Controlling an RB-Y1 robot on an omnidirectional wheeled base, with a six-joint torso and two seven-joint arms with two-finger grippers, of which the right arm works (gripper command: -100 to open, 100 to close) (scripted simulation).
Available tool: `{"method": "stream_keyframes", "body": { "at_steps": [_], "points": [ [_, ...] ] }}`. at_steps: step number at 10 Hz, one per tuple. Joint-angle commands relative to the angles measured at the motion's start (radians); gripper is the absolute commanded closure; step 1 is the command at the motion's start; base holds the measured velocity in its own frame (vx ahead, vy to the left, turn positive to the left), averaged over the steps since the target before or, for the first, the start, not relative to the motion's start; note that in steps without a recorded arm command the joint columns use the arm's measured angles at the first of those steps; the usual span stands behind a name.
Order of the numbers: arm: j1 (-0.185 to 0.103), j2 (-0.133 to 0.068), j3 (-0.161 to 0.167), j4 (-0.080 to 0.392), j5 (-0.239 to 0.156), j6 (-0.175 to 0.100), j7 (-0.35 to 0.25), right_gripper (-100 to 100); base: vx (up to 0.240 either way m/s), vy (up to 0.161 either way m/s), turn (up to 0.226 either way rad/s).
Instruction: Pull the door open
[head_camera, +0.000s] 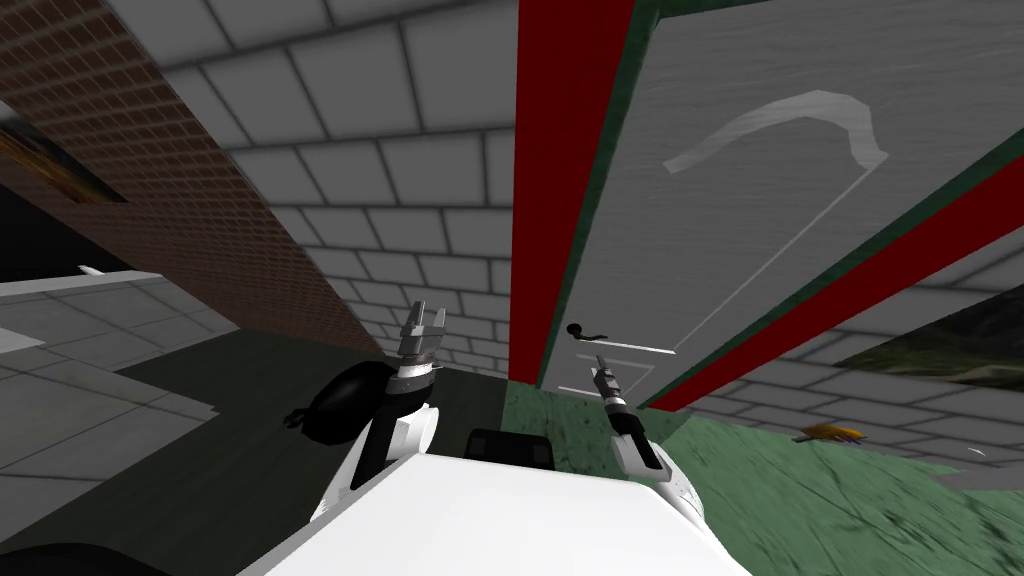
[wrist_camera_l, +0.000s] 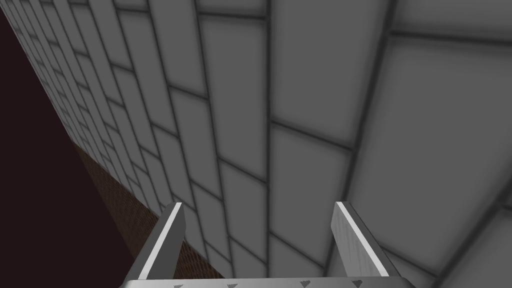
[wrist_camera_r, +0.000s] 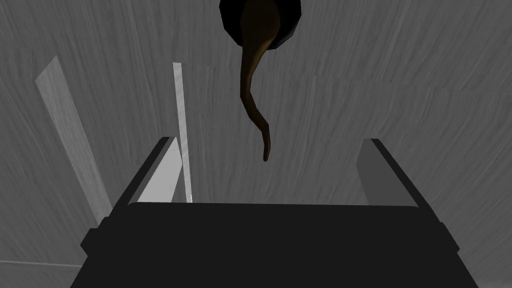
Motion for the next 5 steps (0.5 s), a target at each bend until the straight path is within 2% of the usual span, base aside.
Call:
{"method": "stream_keyframes", "body": {
  "at_steps": [1, 2, 3, 5],
  "points": [
    [-0.011, -0.006, 0.0, 0.029, -0.001, -0.008, -0.005, -100, 0.053, -0.034, 0.033],
    [-0.009, -0.005, 0.0, 0.02, -0.001, -0.005, -0.004, -100, 0.024, -0.015, 0.01],
    [-0.01, -0.013, -0.012, 0.039, -0.007, -0.014, -0.01, -100, 0.118, -0.027, 0.095],
    [-0.011, -0.022, -0.025, 0.057, -0.013, -0.022, -0.015, -100, 0.2, -0.007, 0.131]
  ]
}}
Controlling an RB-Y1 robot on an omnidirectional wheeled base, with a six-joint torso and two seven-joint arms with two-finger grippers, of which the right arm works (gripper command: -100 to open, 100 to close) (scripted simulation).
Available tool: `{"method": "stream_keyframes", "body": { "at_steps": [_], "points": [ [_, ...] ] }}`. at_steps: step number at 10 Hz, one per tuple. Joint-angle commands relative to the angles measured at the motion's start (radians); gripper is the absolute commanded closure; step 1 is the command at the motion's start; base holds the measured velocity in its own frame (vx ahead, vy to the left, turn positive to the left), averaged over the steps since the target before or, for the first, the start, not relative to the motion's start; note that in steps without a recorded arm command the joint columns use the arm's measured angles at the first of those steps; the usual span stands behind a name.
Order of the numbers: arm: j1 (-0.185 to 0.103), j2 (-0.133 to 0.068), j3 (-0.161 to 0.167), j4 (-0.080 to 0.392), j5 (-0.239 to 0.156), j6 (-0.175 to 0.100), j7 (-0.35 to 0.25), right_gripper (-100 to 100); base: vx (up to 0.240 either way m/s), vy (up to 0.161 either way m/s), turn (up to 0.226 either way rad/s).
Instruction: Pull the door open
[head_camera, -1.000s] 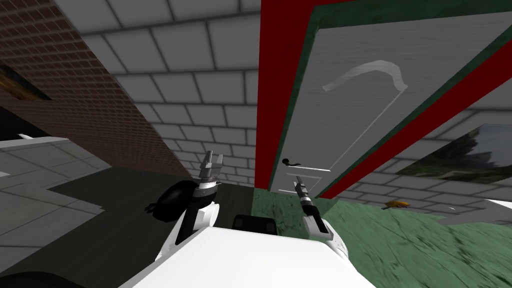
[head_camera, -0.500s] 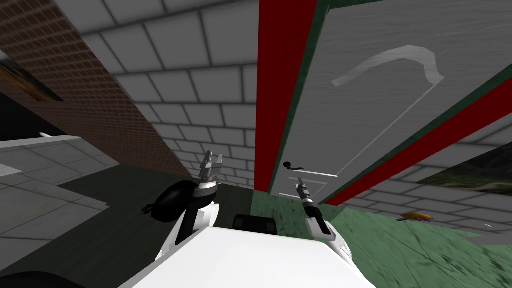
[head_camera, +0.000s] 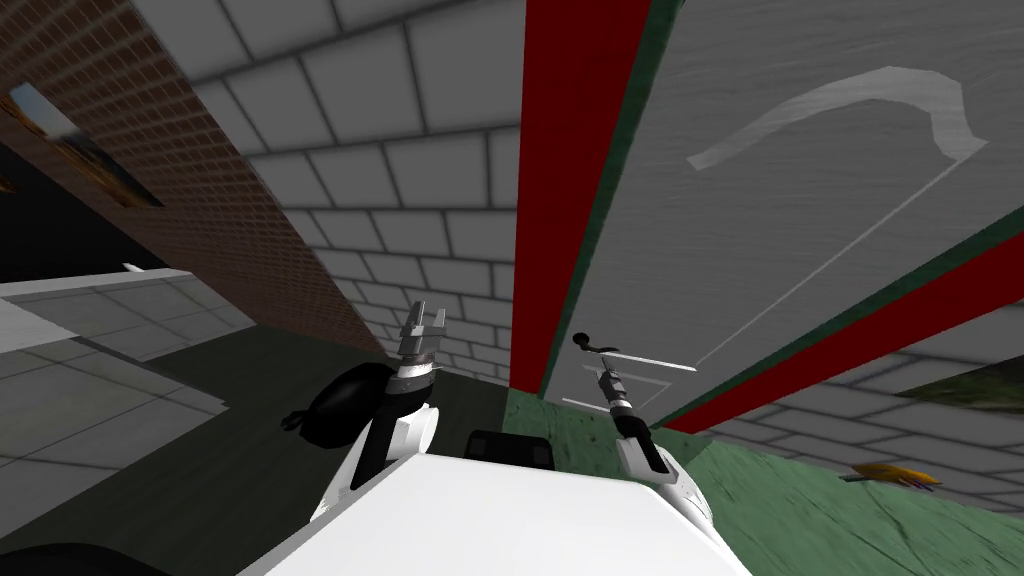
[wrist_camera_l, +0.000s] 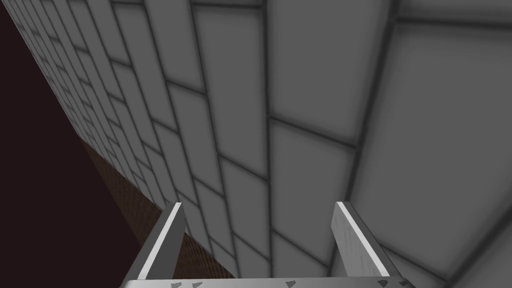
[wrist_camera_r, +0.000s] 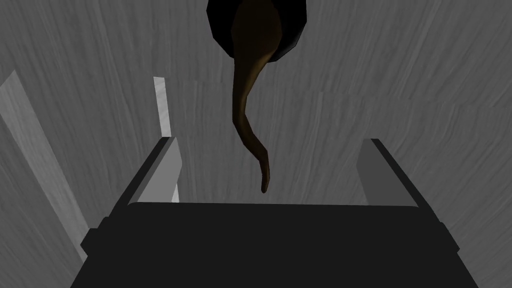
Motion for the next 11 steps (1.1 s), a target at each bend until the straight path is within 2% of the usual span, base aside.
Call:
{"method": "stream_keyframes", "body": {
  "at_steps": [1, 4, 5, 6, 11],
  "points": [
    [0.006, -0.01, -0.016, 0.003, -0.008, 0.0, -0.006, -100, 0.214, 0.004, 0.165],
    [0.005, -0.026, -0.041, 0.037, -0.02, -0.015, -0.016, -100, 0.202, -0.003, 0.123],
    [0.006, -0.023, -0.036, 0.033, -0.018, -0.015, -0.014, -100, 0.097, -0.007, 0.024],
    [0.006, -0.023, -0.036, 0.033, -0.018, -0.015, -0.014, 100, -0.013, 0.001, -0.019],
    [0.006, -0.023, -0.036, 0.033, -0.018, -0.015, -0.014, 100, -0.019, 0.0, 0.0]
  ]
}}
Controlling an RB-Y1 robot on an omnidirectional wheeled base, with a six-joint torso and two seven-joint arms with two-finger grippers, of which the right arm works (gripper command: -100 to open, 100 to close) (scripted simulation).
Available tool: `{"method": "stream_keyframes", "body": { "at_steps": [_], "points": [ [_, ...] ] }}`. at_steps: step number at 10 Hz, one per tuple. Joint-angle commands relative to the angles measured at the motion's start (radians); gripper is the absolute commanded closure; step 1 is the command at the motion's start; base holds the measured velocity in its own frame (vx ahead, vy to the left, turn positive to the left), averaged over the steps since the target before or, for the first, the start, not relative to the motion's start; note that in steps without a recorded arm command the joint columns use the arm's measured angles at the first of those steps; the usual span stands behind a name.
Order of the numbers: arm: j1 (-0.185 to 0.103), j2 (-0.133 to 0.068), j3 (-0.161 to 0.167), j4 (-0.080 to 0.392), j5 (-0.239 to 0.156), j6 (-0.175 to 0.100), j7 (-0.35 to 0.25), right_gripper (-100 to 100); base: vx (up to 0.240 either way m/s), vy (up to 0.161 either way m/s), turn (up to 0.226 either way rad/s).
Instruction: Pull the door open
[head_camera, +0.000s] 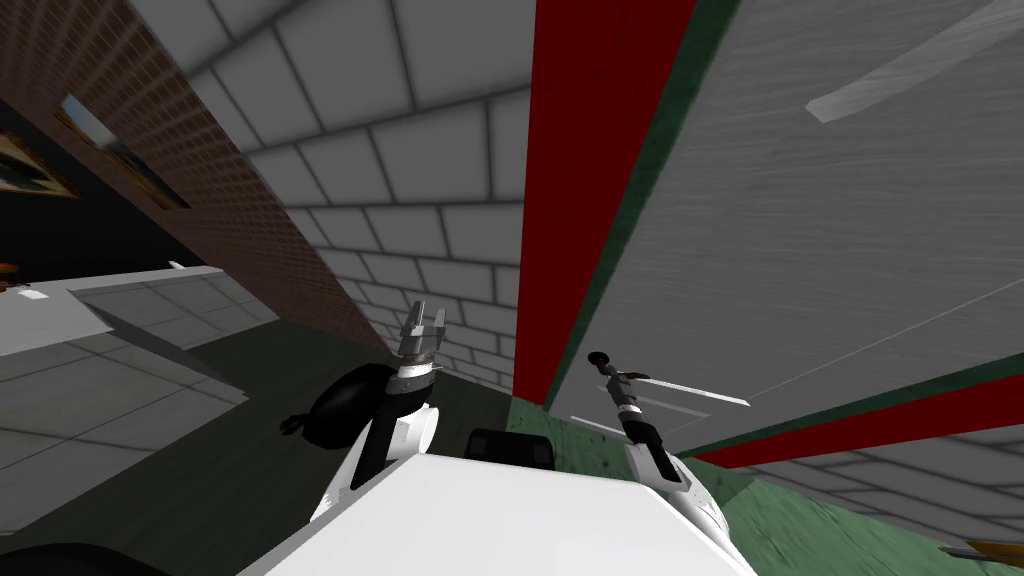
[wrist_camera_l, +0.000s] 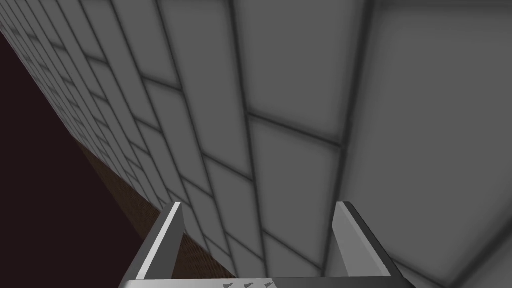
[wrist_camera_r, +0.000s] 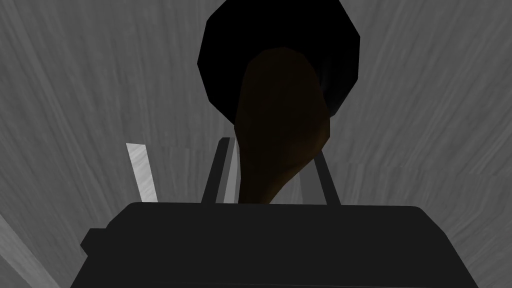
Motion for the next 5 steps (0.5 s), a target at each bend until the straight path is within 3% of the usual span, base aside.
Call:
{"method": "stream_keyframes", "body": {
  "at_steps": [1, 5],
  "points": [
    [0.015, -0.015, 0.013, -0.003, 0.003, -0.019, -0.017, 100, -0.117, -0.045, 0.147],
    [0.047, -0.048, 0.041, -0.009, 0.01, -0.061, -0.055, 100, -0.201, -0.065, 0.151]
  ]
}}
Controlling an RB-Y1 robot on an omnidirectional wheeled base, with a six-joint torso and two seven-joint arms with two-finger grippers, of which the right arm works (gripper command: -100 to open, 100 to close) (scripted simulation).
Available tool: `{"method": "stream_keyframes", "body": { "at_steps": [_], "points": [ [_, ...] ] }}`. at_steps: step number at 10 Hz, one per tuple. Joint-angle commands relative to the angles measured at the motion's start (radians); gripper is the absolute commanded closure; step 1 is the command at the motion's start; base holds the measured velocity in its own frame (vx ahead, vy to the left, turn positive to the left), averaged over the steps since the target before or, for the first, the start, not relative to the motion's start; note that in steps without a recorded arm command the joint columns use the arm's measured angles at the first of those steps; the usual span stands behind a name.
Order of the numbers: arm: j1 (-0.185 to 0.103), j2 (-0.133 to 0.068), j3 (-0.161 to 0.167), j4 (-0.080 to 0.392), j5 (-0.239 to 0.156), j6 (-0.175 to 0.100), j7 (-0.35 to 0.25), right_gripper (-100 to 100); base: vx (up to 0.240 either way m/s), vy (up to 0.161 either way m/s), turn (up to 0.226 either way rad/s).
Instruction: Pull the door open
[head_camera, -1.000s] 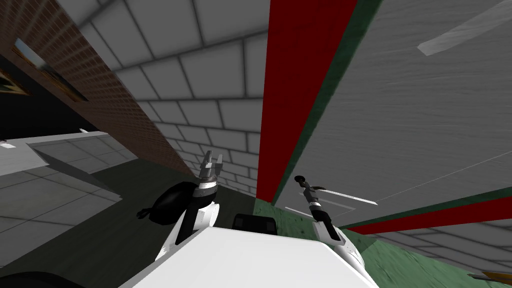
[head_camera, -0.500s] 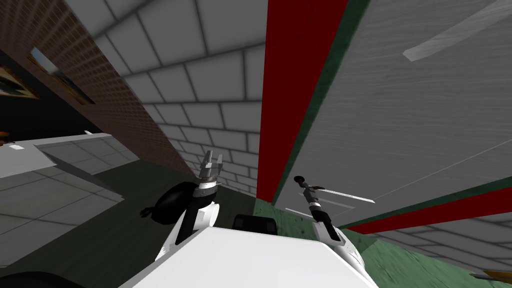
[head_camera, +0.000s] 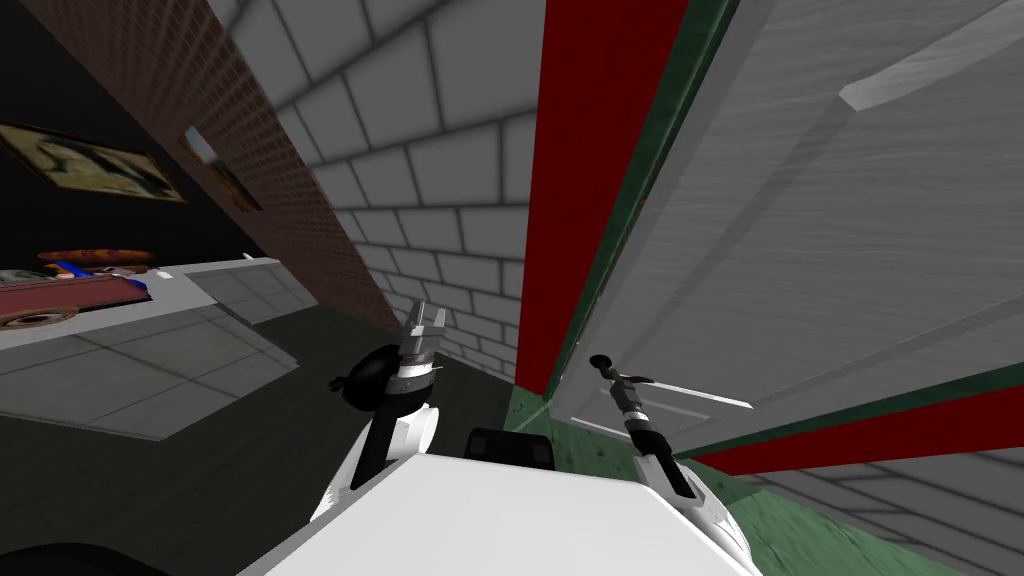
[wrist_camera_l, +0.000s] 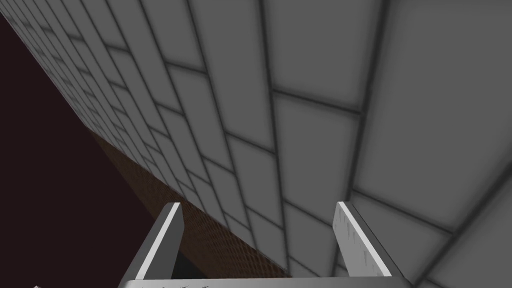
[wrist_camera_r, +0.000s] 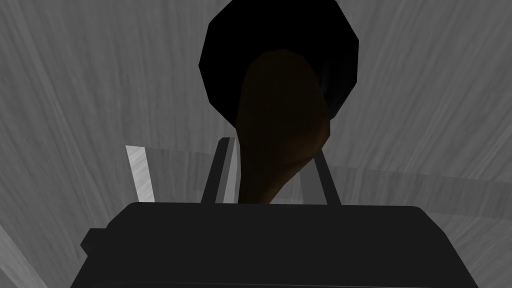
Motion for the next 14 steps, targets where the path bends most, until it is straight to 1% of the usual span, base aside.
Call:
{"method": "stream_keyframes", "body": {
  "at_steps": [1, 4, 5, 6, 7, 8, 12, 13, 14],
  "points": [
    [0.016, -0.017, 0.015, -0.002, 0.004, -0.023, -0.02, 100, -0.228, -0.079, 0.167],
    [0.043, -0.046, 0.039, -0.007, 0.01, -0.058, -0.052, 100, -0.215, -0.066, 0.137],
    [0.04, -0.037, 0.037, -0.006, 0.01, -0.047, -0.045, 100, -0.091, -0.038, 0.037],
    [0.055, -0.05, 0.051, 0.0, 0.013, -0.076, -0.063, 100, -0.152, -0.058, 0.151],
    [0.058, -0.054, 0.054, 0.002, 0.014, -0.083, -0.067, 100, -0.213, -0.078, 0.154],
    [0.069, -0.068, 0.063, 0.007, 0.016, -0.107, -0.08, 100, -0.224, -0.06, 0.144],
    [0.1, -0.108, 0.089, 0.021, 0.022, -0.178, -0.118, 100, -0.216, -0.053, 0.137],
    [0.106, -0.116, 0.094, 0.024, 0.023, -0.191, -0.125, 100, -0.222, -0.082, 0.116],
    [0.106, -0.109, 0.093, 0.015, 0.023, -0.175, -0.12, 100, -0.099, -0.033, 0.024]
  ]
}}
